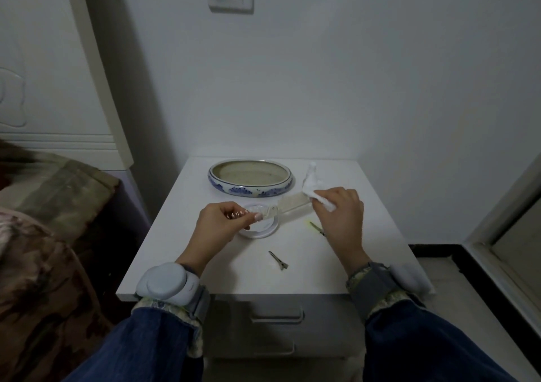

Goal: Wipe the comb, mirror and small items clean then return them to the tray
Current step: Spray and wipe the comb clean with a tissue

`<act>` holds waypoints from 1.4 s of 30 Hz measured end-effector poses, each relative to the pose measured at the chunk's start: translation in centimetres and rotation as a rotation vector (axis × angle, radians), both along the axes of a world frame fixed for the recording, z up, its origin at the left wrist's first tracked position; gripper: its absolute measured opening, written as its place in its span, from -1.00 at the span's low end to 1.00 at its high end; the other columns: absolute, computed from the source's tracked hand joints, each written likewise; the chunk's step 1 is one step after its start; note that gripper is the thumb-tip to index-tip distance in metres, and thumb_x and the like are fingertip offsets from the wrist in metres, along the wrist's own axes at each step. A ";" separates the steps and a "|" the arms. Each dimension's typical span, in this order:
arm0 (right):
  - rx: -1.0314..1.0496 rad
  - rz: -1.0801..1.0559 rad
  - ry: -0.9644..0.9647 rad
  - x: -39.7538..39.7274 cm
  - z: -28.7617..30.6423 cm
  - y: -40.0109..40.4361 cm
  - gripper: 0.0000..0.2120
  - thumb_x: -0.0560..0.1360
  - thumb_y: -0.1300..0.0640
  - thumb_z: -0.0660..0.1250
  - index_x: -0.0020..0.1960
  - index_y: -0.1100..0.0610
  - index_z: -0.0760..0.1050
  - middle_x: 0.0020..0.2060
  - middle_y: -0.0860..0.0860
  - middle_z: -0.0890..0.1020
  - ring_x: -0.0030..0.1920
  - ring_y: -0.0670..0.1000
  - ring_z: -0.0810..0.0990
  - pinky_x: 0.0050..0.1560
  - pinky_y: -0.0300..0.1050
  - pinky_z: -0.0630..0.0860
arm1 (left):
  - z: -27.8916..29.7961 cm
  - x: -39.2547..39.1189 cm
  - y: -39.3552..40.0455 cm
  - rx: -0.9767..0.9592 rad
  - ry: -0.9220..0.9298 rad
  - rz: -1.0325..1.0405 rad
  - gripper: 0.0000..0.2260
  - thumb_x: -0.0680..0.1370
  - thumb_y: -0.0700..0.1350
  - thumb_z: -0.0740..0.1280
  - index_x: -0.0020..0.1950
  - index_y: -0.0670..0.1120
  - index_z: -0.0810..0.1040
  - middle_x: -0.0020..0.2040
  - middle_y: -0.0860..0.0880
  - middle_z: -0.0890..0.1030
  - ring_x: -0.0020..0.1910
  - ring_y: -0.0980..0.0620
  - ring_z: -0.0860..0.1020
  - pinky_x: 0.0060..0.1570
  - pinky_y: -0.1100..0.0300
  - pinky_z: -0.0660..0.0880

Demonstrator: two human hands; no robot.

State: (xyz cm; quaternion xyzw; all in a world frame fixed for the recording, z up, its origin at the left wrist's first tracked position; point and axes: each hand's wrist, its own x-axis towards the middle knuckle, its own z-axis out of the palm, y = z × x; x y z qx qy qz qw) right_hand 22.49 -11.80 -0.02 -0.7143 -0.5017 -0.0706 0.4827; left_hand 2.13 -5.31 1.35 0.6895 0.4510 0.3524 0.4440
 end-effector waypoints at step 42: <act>-0.265 0.379 0.106 0.5 0.7 -0.2 -0.79 0.51 0.01 0.30 -0.31 -0.10 0.52 -0.32 -0.23 0.51 -0.14 -0.03 0.43 -0.07 -0.12 0.34 | 0.4 -0.4 -0.2 0.026 0.092 -0.081 -0.93 0.37 -0.15 0.51 -0.27 -0.06 0.65 -0.44 0.17 0.61 -0.42 0.30 0.52 -0.36 0.50 0.40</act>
